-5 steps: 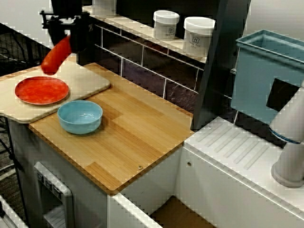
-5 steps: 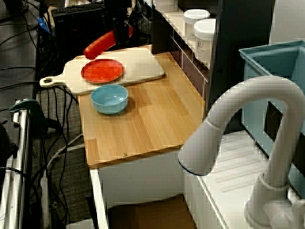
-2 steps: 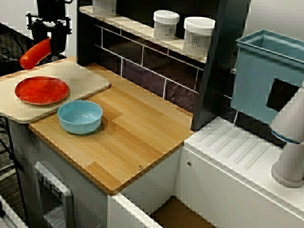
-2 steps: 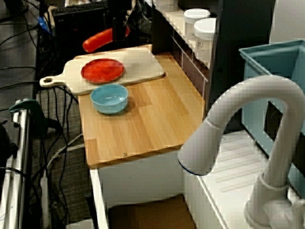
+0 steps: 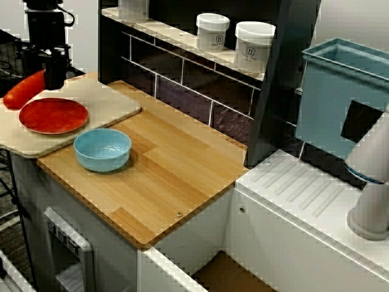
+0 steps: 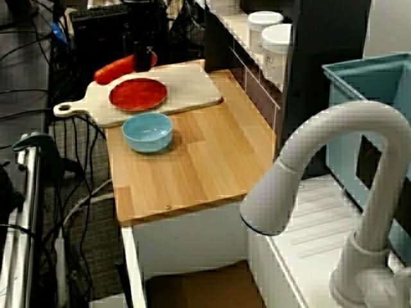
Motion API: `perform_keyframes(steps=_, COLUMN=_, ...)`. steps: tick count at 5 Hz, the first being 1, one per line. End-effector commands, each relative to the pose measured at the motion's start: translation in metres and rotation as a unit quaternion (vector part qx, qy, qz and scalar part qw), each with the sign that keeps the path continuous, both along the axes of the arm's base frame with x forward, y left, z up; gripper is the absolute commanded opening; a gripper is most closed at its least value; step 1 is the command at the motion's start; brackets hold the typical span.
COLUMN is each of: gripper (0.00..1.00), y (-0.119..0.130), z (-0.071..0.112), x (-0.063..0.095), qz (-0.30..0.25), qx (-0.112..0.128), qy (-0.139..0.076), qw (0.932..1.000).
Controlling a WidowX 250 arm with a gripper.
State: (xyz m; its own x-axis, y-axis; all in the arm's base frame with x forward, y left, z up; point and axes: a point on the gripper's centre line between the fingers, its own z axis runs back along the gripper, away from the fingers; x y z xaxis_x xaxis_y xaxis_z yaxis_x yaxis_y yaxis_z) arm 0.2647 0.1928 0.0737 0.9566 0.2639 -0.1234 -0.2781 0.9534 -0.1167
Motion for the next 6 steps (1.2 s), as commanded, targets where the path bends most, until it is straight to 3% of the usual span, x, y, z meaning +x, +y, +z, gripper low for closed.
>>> perform_keyframes(steps=1, gripper=0.00, y=-0.027, z=0.018, x=-0.003, qz=0.023, qx=0.037, qy=-0.102, qw=0.9938)
perform_keyframes(steps=4, gripper=0.00, y=-0.027, z=0.003, x=0.011, qz=0.038, qx=0.048, qy=-0.095, qw=0.9935)
perform_keyframes(steps=5, gripper=1.00, y=-0.024, z=0.000, x=0.012, qz=0.036, qx=0.049, qy=-0.084, qw=0.9946)
perform_keyframes(steps=6, gripper=1.00, y=-0.023, z=-0.001, x=0.009, qz=0.029, qx=0.050, qy=-0.080, qw=0.9952)
